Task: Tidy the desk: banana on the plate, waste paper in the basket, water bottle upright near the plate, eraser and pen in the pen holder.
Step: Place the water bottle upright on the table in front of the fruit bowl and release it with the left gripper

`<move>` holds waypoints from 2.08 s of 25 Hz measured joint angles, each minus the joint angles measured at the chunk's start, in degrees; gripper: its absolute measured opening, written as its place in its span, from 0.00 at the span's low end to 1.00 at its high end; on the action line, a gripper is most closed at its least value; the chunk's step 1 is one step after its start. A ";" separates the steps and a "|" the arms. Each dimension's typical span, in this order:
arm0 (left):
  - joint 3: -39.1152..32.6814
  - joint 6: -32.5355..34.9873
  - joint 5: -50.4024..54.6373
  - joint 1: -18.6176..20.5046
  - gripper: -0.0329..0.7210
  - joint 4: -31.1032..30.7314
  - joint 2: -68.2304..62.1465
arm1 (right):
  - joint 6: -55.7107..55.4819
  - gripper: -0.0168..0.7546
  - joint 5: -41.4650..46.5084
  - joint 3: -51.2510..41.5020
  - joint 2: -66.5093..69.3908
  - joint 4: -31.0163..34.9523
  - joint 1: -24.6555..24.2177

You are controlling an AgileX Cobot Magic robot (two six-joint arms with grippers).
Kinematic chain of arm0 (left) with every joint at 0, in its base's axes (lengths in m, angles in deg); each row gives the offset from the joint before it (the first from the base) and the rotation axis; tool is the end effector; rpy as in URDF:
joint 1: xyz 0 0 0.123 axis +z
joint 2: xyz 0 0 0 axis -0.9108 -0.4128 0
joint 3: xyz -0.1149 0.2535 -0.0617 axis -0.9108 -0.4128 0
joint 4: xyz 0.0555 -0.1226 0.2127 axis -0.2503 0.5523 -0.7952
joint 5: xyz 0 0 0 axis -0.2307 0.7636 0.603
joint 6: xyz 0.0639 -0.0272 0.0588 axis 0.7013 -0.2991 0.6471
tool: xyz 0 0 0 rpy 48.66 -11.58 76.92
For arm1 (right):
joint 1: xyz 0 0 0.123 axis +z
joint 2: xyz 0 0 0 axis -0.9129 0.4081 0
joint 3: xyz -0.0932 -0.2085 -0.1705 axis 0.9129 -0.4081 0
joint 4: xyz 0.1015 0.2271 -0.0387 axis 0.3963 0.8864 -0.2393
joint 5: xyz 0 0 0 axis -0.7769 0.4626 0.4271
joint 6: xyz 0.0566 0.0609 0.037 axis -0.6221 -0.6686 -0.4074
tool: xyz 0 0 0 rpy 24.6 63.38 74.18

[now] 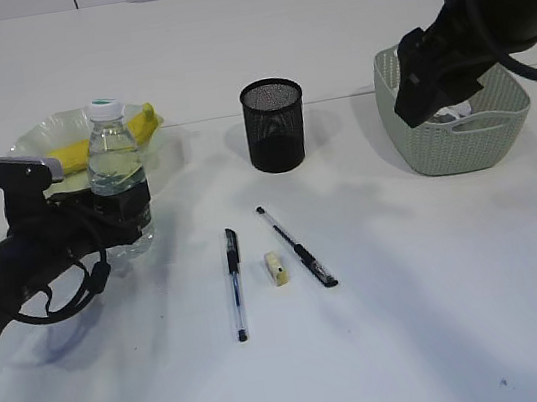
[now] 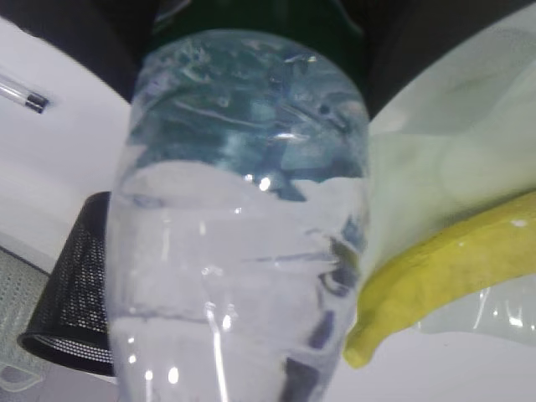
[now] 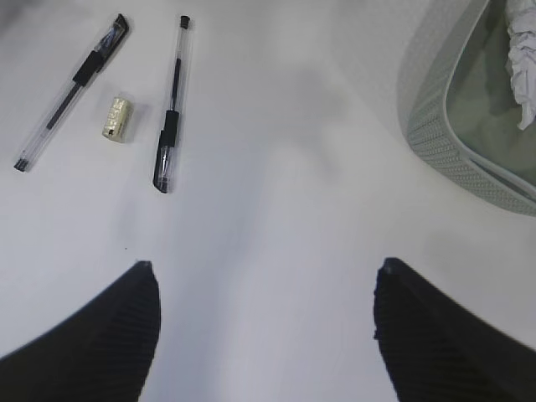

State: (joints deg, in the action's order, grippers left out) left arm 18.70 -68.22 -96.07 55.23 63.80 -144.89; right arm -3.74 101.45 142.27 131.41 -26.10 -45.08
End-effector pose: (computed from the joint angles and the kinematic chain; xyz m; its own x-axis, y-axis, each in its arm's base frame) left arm 0.3583 -0.0947 0.0841 -0.2235 -0.0660 -0.9725 0.4516 0.8771 -0.1633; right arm 0.2962 0.1127 0.3353 -0.7323 -0.5077 -0.4539 -0.5245 0.8455 -0.0996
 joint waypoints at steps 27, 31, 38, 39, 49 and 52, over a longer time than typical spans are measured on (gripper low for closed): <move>0.05 0.13 -0.34 0.00 0.82 1.04 -0.03 | 0.00 0.79 0.00 0.00 0.00 0.00 0.00; 0.05 0.13 -0.34 0.00 0.84 0.44 -0.03 | 0.00 0.79 0.00 0.00 0.00 0.00 0.00; 0.05 0.13 -0.34 0.00 0.85 -0.36 1.92 | 0.00 0.79 0.00 0.00 0.00 0.00 0.00; 0.05 0.13 -0.34 0.00 0.85 -0.36 2.28 | 0.00 0.79 0.00 0.00 0.00 0.00 0.00; -4.32 0.13 -0.34 0.00 0.85 0.32 9.74 | 0.00 0.79 0.00 0.00 0.00 0.00 0.00; -5.73 0.13 -0.34 0.00 0.85 0.32 13.16 | 0.00 0.79 0.00 0.00 0.00 0.00 0.00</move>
State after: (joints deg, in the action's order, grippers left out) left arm 12.97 -68.08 -96.41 55.23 64.11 -131.73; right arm -3.74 101.45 142.27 131.41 -26.10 -45.08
